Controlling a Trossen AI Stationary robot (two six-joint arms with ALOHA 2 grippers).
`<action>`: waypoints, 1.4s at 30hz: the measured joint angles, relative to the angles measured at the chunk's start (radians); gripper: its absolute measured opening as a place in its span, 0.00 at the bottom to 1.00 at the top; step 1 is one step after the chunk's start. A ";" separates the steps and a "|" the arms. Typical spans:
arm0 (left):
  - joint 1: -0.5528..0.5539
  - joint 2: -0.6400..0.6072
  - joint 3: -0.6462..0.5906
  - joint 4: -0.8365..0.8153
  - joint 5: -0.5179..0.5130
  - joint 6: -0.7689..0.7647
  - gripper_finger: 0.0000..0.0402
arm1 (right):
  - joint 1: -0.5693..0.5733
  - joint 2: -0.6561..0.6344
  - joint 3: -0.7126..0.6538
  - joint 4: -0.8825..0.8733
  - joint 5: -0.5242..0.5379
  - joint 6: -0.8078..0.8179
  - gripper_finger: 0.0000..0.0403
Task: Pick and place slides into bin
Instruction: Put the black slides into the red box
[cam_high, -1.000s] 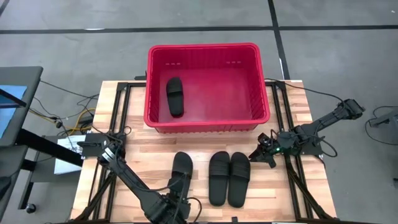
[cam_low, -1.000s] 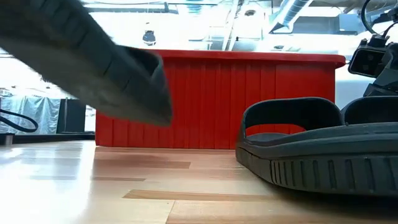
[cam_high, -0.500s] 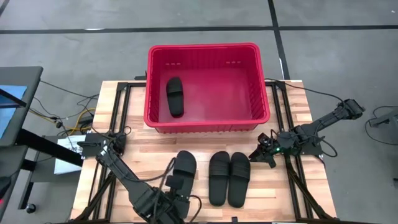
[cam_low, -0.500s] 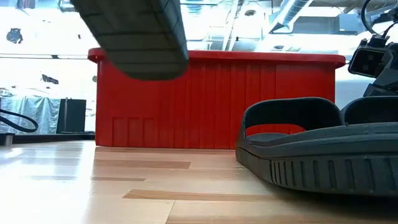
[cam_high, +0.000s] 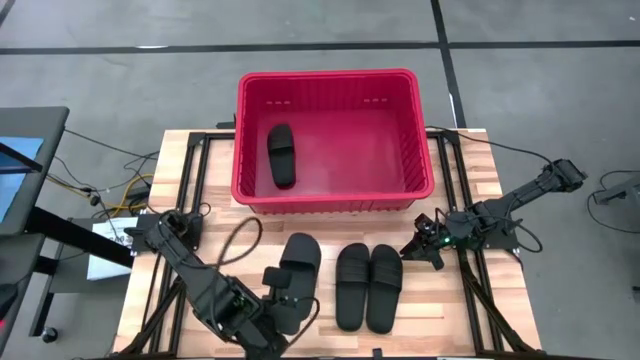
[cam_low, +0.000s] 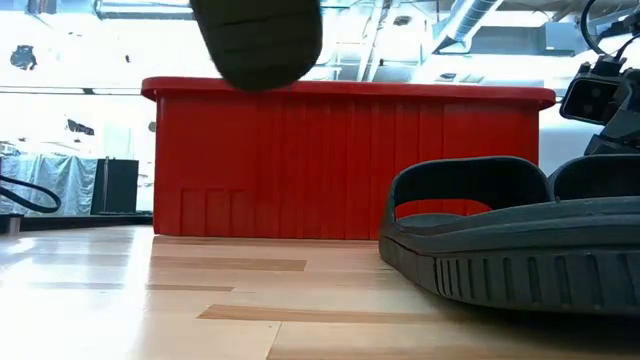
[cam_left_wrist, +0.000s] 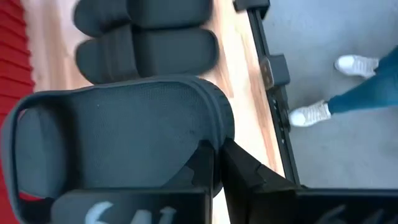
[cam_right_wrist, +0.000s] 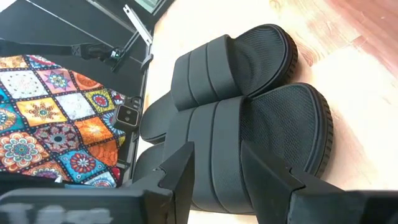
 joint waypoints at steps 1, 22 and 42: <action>0.003 -0.010 0.000 0.004 -0.010 0.004 0.00 | 0.000 0.000 0.000 0.000 0.000 0.000 0.31; 0.039 -0.265 0.000 0.050 -0.391 0.169 0.00 | 0.000 0.000 0.000 0.000 0.000 0.000 0.31; 0.504 -0.354 -0.002 0.068 -0.204 0.675 0.00 | 0.000 0.000 0.000 0.000 0.000 0.000 0.31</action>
